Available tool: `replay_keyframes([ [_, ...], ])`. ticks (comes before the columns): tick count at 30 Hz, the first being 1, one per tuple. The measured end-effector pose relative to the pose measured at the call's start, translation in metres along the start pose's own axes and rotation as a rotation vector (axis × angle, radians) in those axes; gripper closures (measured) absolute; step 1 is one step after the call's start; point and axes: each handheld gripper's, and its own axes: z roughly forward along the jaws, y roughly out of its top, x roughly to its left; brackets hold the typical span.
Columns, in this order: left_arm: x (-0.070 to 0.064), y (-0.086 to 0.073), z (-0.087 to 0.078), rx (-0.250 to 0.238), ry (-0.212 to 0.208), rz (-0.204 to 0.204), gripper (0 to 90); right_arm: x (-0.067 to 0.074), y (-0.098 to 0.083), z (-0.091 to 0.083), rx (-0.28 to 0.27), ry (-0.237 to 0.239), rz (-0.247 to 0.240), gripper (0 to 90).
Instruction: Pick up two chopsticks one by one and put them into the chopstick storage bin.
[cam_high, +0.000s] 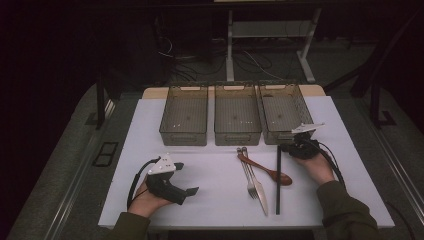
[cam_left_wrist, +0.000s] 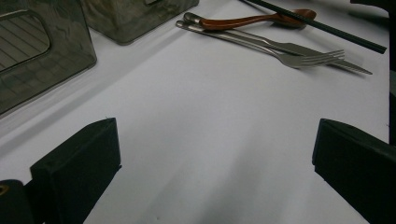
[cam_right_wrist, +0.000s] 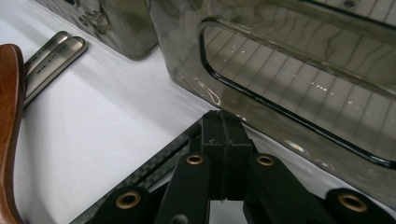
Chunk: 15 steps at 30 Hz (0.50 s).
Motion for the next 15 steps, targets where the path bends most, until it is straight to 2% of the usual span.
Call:
replay_keyframes([
  [8, 0.000, 0.000, 0.000, 0.006, -0.004, 0.004, 0.0, 0.003, 0.002, 0.002, -0.003, 0.008, -0.012, 88.7],
  [15, 0.000, 0.000, 0.000, 0.006, -0.004, 0.003, 0.0, 0.011, 0.007, 0.009, 0.002, 0.020, -0.026, 88.6],
])
